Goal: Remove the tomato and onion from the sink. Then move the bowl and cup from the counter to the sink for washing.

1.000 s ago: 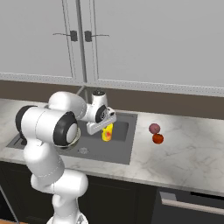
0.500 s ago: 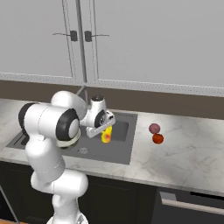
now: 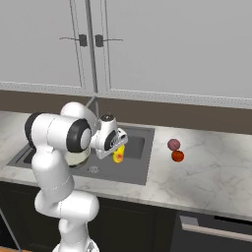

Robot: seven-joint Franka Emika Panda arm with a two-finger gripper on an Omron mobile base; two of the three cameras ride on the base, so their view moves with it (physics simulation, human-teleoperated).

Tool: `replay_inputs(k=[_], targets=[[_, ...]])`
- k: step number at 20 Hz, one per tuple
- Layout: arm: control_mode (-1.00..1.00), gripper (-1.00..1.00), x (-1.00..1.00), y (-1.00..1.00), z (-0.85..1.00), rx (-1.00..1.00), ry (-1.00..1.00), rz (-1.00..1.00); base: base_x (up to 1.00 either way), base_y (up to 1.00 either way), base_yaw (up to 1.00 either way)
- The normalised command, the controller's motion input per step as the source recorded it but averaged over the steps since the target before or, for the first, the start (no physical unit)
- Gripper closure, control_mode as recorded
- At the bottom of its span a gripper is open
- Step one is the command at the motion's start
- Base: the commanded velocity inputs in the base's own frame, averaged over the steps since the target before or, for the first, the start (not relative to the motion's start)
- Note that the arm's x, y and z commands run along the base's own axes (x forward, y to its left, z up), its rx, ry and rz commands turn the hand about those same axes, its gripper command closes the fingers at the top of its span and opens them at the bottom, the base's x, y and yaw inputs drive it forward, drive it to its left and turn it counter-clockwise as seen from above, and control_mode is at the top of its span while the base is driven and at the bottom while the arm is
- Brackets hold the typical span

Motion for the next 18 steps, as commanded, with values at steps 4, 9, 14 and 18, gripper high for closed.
replay_inputs(k=[4,9,14,18], targets=[[-1.0,1.0,0.1,0.04,-0.23,0.0,0.0,0.0,0.0,0.0,0.0],[-1.0,1.0,0.14,0.0,-0.22,0.0,0.0,0.0,0.0,0.0,0.0],[-1.0,1.0,0.11,0.0,-0.22,0.0,0.0,0.0,0.0,0.0,0.0],[-1.0,1.0,0.1,0.0,-0.21,0.0,0.0,0.0,0.0,0.0,0.0]])
